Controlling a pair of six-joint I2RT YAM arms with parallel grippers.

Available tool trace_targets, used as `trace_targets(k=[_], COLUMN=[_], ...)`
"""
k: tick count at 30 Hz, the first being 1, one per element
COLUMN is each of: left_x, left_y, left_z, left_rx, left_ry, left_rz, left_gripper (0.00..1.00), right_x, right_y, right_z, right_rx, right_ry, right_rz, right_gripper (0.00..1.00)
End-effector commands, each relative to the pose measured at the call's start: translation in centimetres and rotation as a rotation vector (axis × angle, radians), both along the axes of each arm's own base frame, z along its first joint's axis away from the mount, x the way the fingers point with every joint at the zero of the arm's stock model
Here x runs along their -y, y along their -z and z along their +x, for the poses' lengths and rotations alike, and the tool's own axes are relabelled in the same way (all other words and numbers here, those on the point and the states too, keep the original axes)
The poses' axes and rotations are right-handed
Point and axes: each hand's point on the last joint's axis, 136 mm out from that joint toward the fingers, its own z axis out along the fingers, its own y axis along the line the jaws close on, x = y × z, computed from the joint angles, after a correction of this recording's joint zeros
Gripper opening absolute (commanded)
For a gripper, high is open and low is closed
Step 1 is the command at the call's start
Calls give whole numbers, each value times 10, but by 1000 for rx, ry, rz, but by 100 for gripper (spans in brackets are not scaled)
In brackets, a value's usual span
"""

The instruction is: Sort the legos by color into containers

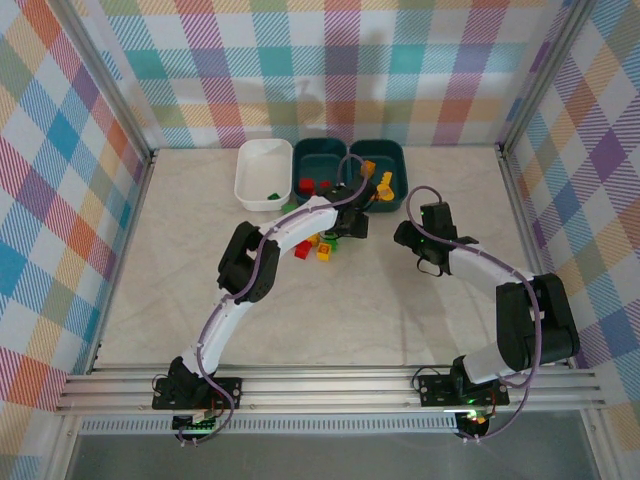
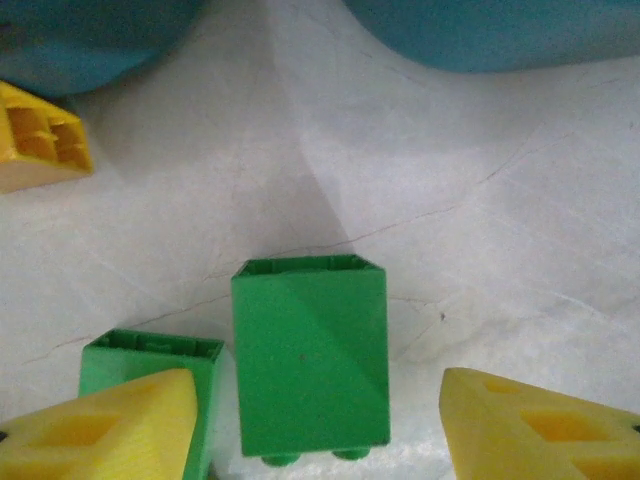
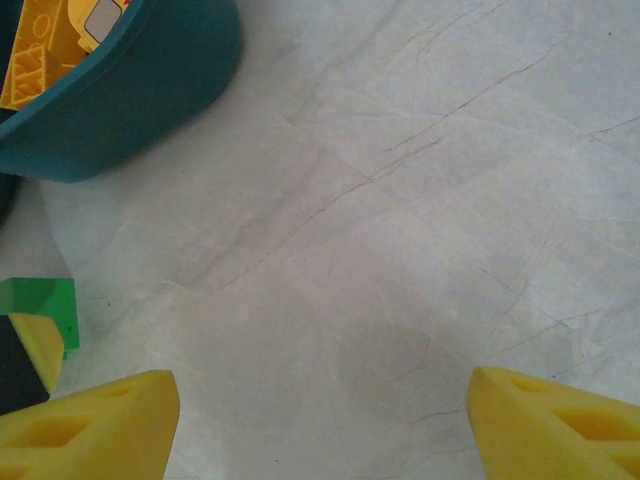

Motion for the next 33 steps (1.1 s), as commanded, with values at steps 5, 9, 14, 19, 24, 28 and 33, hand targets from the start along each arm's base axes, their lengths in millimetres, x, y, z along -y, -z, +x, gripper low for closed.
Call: trace_targets(k=[5,9,14,19,24,28,33], left_x=[0,3,-6,-4,-2,0,7], left_y=[-8,-4,0,4,14,15,19], left_z=[13,16,14,7,3,0,-2], left_rx=[13,6,-7,-42,-71,-82,-88], left_ry=[18,21,3,-13,-22,-12,-2], left_rz=[30,17,59,41,35,26,9], left_gripper=[62,57,56,58,59,58,49], right_x=[-4,-3,-3,-2,-2,-2,-2], right_y=[-2,-4,-5,-3,-3,-3,-3], right_z=[-1,-1,-1,-1,-1,-1,-1], right_rx=[12,24,23,20,21,24,23], right_ry=[-7,-3,-1,4,6,5,4], right_rz=[52,51,49,50,52,54,56], right_gripper=[75,75,75,74,74,74,74])
